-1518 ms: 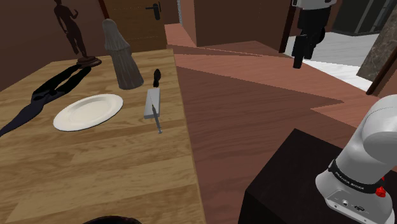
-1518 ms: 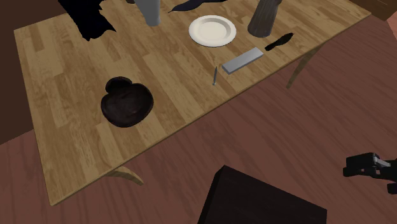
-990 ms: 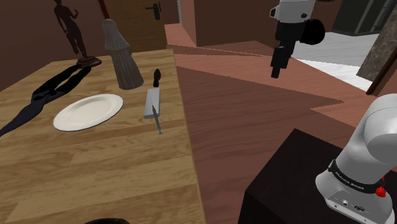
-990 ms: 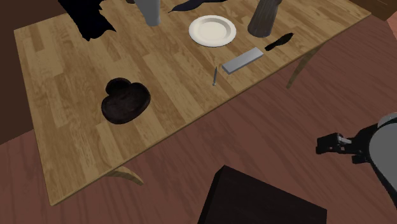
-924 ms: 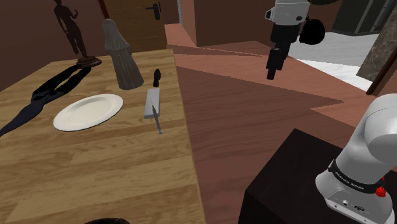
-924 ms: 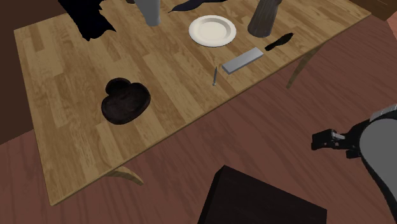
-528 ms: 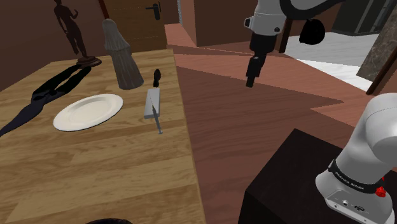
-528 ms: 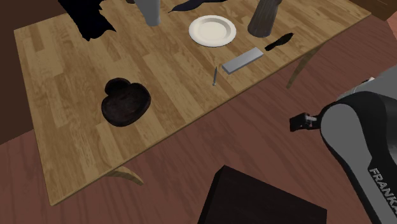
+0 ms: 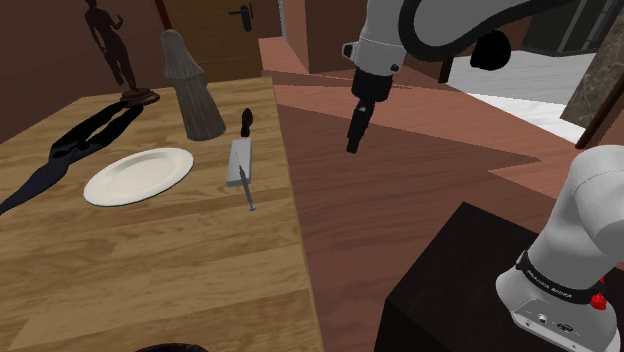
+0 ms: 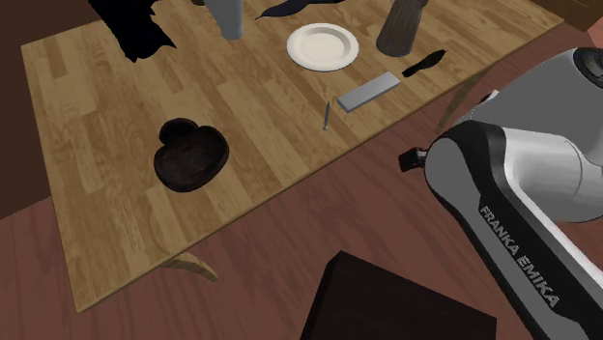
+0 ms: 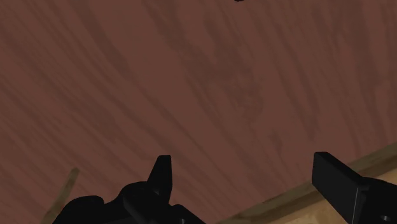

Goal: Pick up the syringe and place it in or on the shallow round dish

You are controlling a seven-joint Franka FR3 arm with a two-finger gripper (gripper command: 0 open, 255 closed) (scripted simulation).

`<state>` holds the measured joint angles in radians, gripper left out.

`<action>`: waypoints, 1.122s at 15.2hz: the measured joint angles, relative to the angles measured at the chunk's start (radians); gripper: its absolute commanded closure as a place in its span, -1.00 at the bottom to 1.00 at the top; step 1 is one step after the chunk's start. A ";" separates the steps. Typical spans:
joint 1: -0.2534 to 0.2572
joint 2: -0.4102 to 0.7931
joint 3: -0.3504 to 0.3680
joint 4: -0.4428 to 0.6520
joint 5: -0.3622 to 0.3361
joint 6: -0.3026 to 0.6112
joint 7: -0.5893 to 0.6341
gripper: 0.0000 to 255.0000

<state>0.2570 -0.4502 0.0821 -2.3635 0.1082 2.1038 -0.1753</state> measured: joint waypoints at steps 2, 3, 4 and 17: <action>0.022 0.035 0.011 0.005 0.015 0.055 -0.022 -1.00; 0.032 0.057 0.018 0.016 0.021 0.078 -0.032 -1.00; 0.043 0.083 0.025 0.027 0.028 0.106 -0.042 -1.00; 0.170 0.358 0.137 0.218 0.068 0.360 -0.143 -1.00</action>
<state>0.4272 -0.0920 0.2191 -2.1458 0.1763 2.4636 -0.3182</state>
